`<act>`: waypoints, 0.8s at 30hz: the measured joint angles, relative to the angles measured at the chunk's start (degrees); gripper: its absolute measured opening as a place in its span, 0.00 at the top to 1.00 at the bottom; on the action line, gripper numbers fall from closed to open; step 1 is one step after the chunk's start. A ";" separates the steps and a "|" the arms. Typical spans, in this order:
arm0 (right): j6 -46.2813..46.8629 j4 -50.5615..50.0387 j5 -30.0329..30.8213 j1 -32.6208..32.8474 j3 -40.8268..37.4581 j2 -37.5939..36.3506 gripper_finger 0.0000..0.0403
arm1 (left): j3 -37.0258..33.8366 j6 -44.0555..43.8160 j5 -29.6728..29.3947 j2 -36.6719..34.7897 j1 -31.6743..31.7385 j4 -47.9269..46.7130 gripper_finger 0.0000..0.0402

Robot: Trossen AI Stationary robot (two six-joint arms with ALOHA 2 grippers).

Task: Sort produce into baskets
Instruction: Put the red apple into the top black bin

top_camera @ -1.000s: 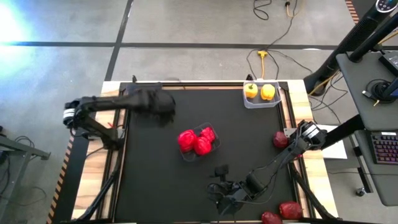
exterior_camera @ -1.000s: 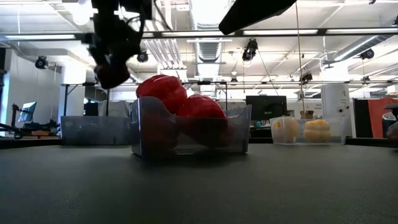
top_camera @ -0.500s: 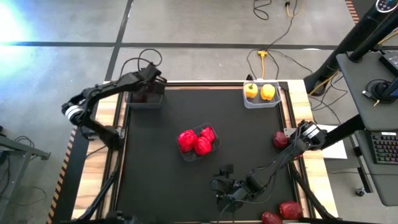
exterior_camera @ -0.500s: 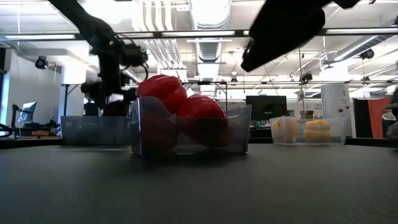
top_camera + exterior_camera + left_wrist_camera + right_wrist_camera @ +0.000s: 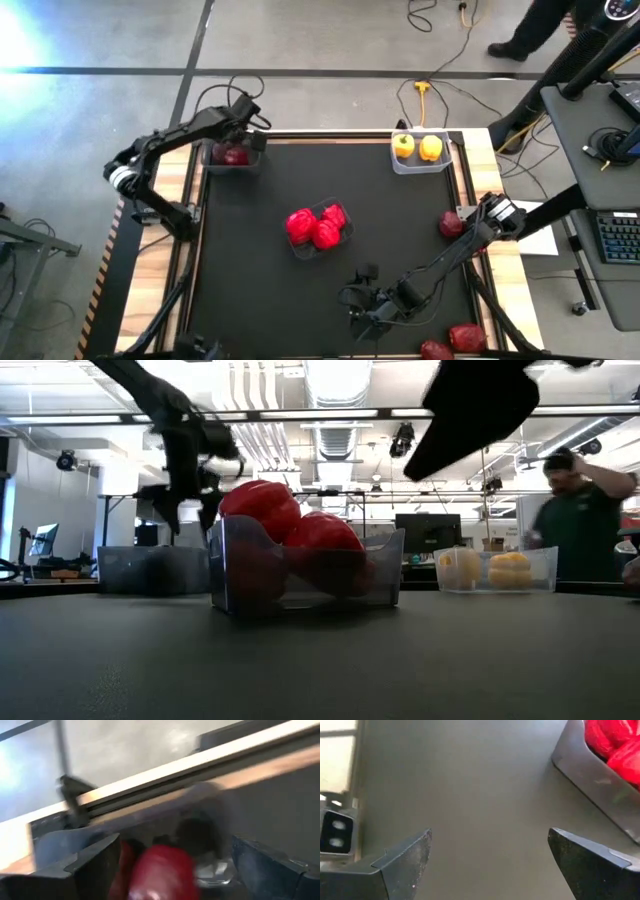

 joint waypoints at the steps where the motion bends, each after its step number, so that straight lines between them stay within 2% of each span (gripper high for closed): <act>1: 0.57 -0.47 -0.37 0.00 0.50 -0.17 0.04 | -0.03 0.08 1.80 -1.55 -1.10 0.23 0.13; 5: 2.31 -2.70 -5.02 -0.01 2.64 -0.28 0.04 | -4.22 0.13 7.16 -9.97 -9.77 6.73 0.13; 8: 2.31 -1.85 -10.20 -0.01 3.39 -0.28 0.04 | -10.33 0.14 7.39 -17.36 -20.90 15.46 0.13; 11: 2.57 0.10 -10.43 -0.05 3.44 -0.27 0.04 | -18.92 -0.10 6.58 -24.31 -34.10 29.14 0.13; 15: 7.67 2.27 -11.37 -0.92 3.96 -0.26 0.04 | -31.76 1.90 0.19 -29.79 -52.11 53.97 0.13; 18: 12.80 -1.77 -16.36 -1.42 7.10 -0.21 0.04 | -39.49 9.20 -7.93 -30.79 -63.58 72.03 0.13; 21: 21.36 -8.20 -24.58 -1.46 10.34 -0.21 0.04 | -42.86 24.90 -15.91 -31.24 -69.79 86.78 0.13; 24: 35.87 -17.50 -33.09 -0.70 11.71 -0.21 0.04 | -43.07 28.47 -17.63 -32.66 -71.42 94.00 0.13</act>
